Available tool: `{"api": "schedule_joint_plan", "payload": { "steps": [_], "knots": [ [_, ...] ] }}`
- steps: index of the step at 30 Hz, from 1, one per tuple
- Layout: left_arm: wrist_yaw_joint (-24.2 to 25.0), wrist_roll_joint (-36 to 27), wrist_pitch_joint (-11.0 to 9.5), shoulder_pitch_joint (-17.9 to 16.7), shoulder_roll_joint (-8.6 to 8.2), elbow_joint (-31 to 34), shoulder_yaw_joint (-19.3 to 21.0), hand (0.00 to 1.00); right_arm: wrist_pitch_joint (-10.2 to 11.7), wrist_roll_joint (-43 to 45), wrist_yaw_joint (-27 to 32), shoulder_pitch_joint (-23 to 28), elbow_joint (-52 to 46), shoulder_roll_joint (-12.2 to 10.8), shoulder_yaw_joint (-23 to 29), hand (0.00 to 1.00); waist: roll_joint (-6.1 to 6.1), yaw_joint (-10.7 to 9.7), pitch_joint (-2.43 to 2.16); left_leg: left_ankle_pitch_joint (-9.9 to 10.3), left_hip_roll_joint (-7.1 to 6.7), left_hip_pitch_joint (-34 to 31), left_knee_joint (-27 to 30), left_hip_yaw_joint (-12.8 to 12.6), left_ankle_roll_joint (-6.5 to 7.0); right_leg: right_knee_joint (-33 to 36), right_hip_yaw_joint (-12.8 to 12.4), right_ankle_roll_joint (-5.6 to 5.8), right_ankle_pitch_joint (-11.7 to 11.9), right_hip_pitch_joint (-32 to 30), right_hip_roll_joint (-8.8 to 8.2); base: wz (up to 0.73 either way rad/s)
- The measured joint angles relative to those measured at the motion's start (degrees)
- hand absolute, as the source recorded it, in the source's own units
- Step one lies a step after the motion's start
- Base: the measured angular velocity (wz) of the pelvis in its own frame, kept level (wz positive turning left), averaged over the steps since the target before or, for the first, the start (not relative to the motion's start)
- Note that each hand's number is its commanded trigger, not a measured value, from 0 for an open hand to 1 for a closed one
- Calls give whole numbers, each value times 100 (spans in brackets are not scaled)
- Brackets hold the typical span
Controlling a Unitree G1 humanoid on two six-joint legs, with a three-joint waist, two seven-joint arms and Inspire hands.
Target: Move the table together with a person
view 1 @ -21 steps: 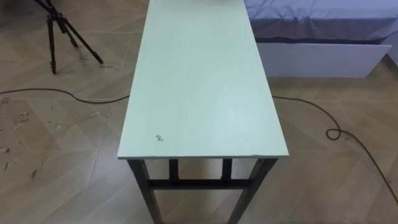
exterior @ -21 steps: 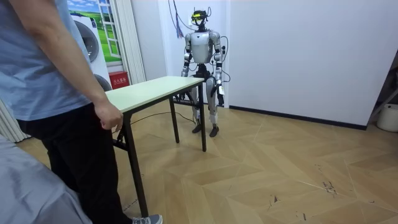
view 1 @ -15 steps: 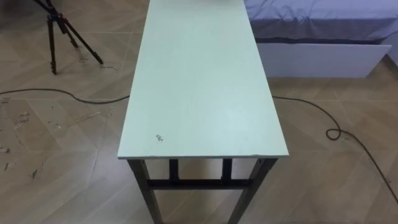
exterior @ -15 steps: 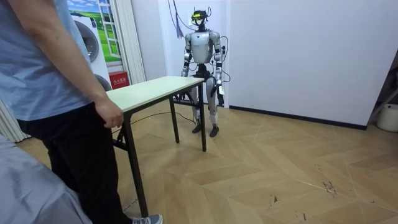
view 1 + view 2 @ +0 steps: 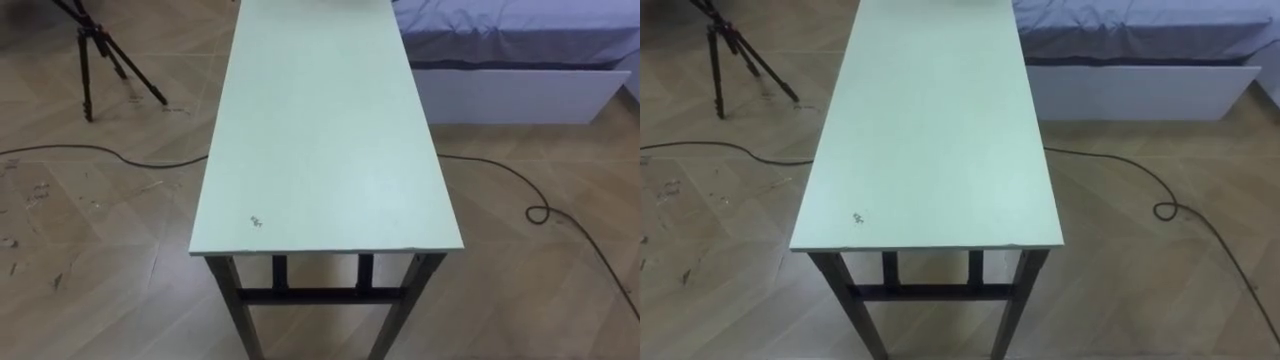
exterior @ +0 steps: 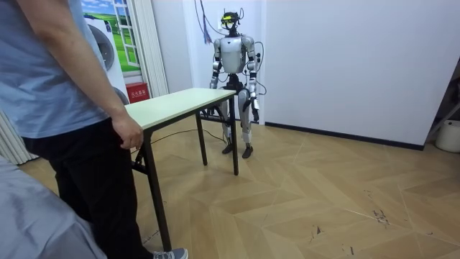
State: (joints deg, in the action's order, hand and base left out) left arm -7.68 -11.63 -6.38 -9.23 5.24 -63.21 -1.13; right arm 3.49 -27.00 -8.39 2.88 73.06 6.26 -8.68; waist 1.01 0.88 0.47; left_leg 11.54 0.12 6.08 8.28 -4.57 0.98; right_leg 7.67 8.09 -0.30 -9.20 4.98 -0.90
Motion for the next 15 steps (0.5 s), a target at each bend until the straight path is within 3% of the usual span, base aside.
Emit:
{"api": "schedule_joint_plan", "payload": {
  "steps": [5,7,11,15],
  "knots": [
    [754,-1422,200,8,21,-159,26,0,-117,-733,-302,0,-89,20,220,0,-13,70,-1,3,-1,-49,2,4,3,-1,15,2,-2,-6,-2,0],
    [1110,-2012,335,-64,25,-158,46,0,-306,-1078,-473,100,-537,70,309,0,-41,92,-1,6,-1,-106,41,-2,6,2,22,2,-1,-38,-7,0],
    [1526,-3015,566,-212,50,0,102,0,-368,-1723,-739,332,-1162,98,619,0,-83,65,-11,8,-7,-128,113,-8,5,4,72,2,-1,-4,-26,8],
    [1742,-4094,608,-391,93,479,-364,0,-463,-2514,-847,608,-1945,80,387,0,-113,68,-12,8,2,-142,115,-9,5,13,111,-6,-13,-2,-17,5]
  ]
}}
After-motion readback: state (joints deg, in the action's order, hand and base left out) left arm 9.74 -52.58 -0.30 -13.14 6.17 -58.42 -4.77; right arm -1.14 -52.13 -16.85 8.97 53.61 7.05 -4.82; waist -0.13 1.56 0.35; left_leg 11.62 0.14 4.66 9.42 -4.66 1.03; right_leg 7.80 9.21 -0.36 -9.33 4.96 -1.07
